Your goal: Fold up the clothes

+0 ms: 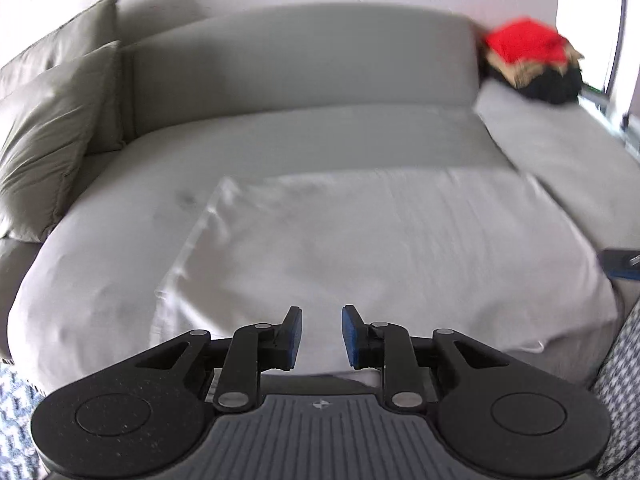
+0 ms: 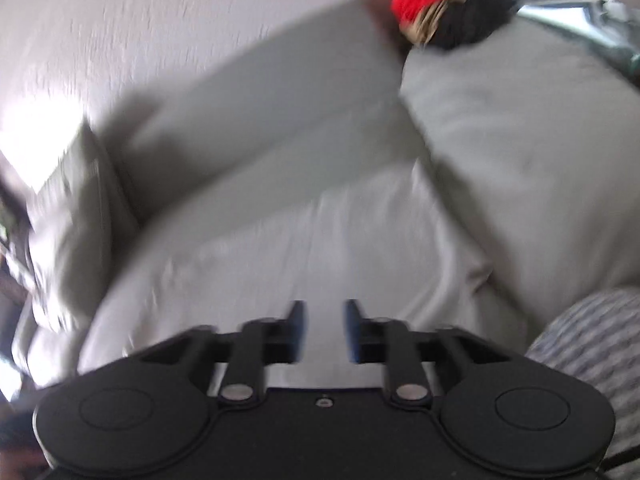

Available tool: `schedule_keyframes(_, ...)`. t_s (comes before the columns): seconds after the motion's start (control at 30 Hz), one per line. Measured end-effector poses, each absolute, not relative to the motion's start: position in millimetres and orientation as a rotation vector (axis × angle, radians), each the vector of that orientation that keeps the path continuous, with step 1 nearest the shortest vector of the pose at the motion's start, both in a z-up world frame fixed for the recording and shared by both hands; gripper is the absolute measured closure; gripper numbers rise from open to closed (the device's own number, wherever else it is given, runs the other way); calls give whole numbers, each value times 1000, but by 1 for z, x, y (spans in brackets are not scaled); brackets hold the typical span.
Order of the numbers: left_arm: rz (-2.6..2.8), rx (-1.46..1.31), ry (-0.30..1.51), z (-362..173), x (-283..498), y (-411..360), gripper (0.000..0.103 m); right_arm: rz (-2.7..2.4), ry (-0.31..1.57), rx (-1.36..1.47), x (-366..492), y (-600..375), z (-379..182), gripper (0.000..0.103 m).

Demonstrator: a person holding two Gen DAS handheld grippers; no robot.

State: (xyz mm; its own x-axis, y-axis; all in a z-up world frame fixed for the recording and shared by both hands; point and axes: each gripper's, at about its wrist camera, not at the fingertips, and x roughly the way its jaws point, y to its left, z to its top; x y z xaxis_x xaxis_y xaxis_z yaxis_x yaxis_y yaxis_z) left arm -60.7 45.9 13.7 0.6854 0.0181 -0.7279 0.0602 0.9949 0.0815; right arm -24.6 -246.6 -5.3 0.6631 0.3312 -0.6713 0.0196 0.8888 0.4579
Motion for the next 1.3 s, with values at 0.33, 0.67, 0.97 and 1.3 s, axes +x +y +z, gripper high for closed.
schedule_keyframes(0.33,-51,121,886,-23,-22,21,78,200,878,208,10,-210,-30,85)
schedule_keyframes(0.67,-39,99,950,-16,-87,17,78,269,1047,451,-52,-244,-32,75)
schedule_keyframes(0.97,-46,68,1020,-24,-77,9,74,290,1010,1074,-48,-275,-66,47)
schedule_keyframes(1.3,-54,13,1007,-21,-76,13,74,282,950,1325,-41,-268,-112,51)
